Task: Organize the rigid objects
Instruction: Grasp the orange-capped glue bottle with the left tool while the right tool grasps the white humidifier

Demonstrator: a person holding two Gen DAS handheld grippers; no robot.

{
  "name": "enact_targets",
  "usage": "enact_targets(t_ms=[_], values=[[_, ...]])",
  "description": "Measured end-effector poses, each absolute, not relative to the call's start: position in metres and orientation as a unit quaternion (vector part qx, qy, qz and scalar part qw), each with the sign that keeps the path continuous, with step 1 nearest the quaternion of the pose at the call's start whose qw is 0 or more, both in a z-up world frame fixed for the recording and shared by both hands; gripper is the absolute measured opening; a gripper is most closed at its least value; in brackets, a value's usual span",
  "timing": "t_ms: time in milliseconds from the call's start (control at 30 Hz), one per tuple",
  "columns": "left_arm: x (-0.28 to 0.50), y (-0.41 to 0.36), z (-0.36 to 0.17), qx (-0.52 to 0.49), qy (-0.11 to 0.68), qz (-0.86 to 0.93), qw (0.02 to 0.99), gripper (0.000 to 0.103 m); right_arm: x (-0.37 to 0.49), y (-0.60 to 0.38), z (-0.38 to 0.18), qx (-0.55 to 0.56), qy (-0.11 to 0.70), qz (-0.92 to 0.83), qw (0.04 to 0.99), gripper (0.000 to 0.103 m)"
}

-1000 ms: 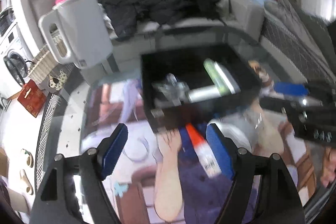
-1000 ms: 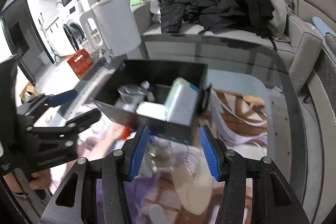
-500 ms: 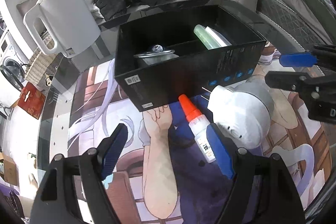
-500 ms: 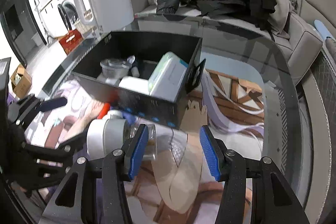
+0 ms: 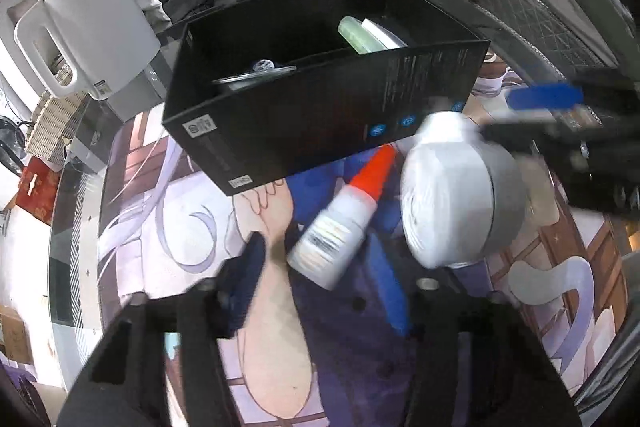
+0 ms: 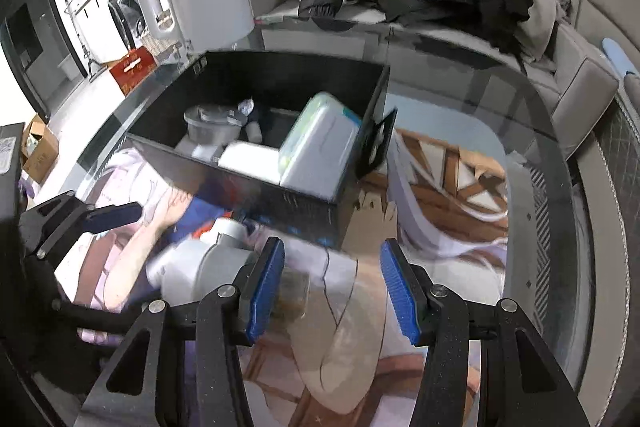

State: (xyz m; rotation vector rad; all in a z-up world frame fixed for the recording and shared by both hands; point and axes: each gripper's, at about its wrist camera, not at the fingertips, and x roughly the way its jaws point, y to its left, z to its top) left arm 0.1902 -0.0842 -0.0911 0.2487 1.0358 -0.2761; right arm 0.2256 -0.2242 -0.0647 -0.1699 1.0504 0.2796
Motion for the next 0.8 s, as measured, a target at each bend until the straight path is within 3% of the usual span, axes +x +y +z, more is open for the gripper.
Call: enact_targets(t_ms=[67,267,333,400,433,533,567,667,800], values=[[0.189,-0.08,-0.09,0.112,0.495,-0.139,0.85,0.028,0.218,-0.226,-0.069,-0.08,0.513,0.141,0.843,0.052],[0.182,-0.073,-0.09,0.114,0.499,-0.15,0.846,0.024,0.188,-0.227,-0.067,-0.08,0.516,0.165,0.837,0.052],[0.18,-0.071,-0.087,0.112,0.498,-0.156,0.846,0.026,0.18,-0.228,-0.062,-0.076,0.512,0.167,0.839,0.052],[0.18,-0.073,-0.086,0.118,0.493,-0.161,0.847,0.045,0.175,-0.227,-0.055,-0.067,0.508,0.178,0.84,0.052],[0.178,-0.075,-0.084,0.124,0.486,-0.159,0.851,0.048,0.174,-0.226,-0.052,-0.057,0.508,0.186,0.839,0.052],[0.182,-0.082,-0.082,0.141,0.47,-0.158,0.857,0.05,0.174,-0.222,-0.056,-0.017,0.526,0.211,0.824,0.052],[0.184,-0.084,-0.082,0.14,0.47,-0.16,0.857,0.048,0.174,-0.216,-0.06,-0.02,0.531,0.212,0.82,0.052],[0.188,-0.086,-0.083,0.128,0.48,-0.172,0.851,0.026,0.177,-0.207,-0.07,-0.037,0.535,0.205,0.819,0.052],[0.185,-0.081,-0.084,0.119,0.488,-0.169,0.848,0.023,0.178,-0.204,-0.079,-0.038,0.539,0.196,0.818,0.05]])
